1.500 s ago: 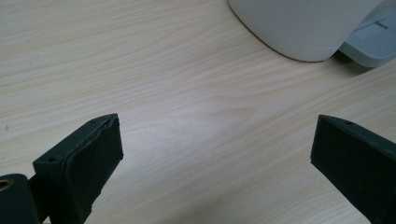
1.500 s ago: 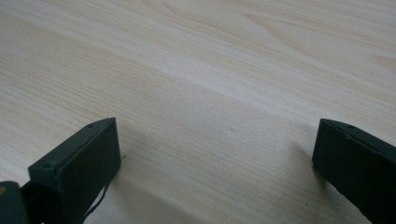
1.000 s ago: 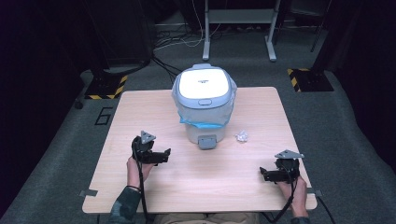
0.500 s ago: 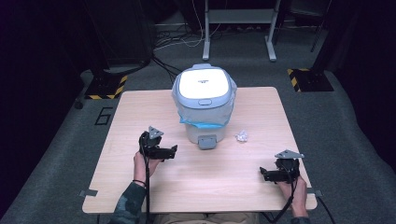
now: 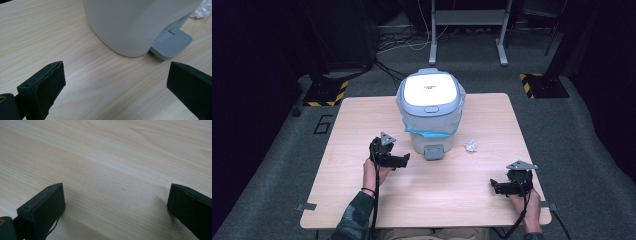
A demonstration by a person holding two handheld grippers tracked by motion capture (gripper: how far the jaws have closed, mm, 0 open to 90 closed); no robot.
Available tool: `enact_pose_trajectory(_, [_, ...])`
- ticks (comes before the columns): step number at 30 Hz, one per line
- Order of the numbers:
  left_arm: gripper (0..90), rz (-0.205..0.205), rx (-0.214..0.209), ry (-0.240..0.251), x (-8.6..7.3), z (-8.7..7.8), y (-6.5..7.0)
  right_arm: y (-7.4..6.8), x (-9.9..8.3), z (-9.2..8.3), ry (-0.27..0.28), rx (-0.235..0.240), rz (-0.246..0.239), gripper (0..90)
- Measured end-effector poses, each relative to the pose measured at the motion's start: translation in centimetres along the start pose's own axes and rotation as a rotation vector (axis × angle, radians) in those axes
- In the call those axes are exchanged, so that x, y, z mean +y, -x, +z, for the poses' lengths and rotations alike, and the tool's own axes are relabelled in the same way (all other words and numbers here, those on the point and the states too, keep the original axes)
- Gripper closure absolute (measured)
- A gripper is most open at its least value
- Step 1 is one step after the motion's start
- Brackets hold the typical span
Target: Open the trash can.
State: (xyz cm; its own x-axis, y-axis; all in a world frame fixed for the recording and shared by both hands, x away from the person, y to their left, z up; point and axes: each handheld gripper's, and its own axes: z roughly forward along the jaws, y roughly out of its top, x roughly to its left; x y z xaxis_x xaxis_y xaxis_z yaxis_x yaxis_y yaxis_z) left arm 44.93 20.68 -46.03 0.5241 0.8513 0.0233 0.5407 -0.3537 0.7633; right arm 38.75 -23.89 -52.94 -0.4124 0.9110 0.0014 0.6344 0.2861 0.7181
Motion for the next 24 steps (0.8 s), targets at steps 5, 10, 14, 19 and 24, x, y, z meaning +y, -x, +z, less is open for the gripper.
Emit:
enact_pose_trajectory(5, [0.8, 0.02, -0.019, -0.003, 0.6, 0.6, 0.7, 0.0, 0.0, 0.0, 0.0, 0.0, 0.0, 0.5])
enact_pose_trajectory(10, [1.1, 0.033, -0.048, -0.007, 1.0, 1.2, 1.4, 0.0, 0.0, 0.0, 0.0, 0.0, 0.0, 0.5])
enact_pose_trajectory(14, [1.3, 0.038, -0.063, -0.002, 1.2, 1.6, 1.9, 0.0, 0.0, 0.0, 0.0, -0.001, 0.0, 0.5])
enact_pose_trajectory(19, [1.6, 0.053, -0.079, -0.001, 1.3, 1.8, 2.5, 0.0, 0.0, 0.0, 0.0, -0.001, 0.0, 0.5])
enact_pose_trajectory(24, [36.8, 0.087, -0.119, 0.025, 1.4, 2.0, 3.4, 0.0, 0.0, 0.0, 0.001, -0.006, 0.01, 0.5])
